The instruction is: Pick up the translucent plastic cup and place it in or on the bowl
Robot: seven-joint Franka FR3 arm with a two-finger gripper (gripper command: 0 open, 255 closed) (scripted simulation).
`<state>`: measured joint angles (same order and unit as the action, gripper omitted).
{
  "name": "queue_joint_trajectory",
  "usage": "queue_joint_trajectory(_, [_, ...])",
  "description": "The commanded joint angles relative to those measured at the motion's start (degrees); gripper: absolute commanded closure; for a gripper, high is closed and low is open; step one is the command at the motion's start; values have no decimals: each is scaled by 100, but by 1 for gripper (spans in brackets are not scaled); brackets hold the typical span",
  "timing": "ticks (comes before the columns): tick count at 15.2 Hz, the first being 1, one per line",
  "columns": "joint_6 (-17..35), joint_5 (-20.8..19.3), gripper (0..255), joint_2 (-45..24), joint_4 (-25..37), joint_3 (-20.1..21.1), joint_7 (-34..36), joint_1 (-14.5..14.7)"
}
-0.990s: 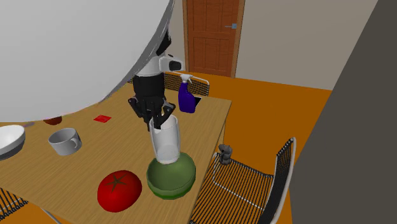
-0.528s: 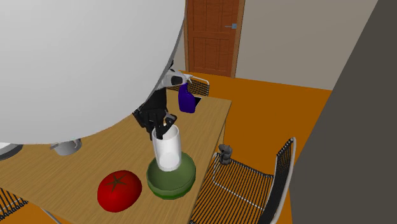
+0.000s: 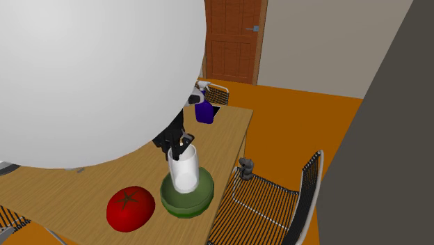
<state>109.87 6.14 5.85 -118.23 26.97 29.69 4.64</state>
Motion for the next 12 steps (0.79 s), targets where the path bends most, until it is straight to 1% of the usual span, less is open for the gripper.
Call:
queue_joint_trajectory(1, [10,0,255,1,-7,1,1,1])
queue_joint_trajectory(4, [10,0,255,1,-7,1,1,1])
queue_joint_trajectory(5, [10,0,0,0,-7,1,1,1])
queue_joint_trajectory(10, [10,0,0,1,-8,1,1,1])
queue_joint_trajectory(12, [-374,7,0,56,326,-26,-9,-16])
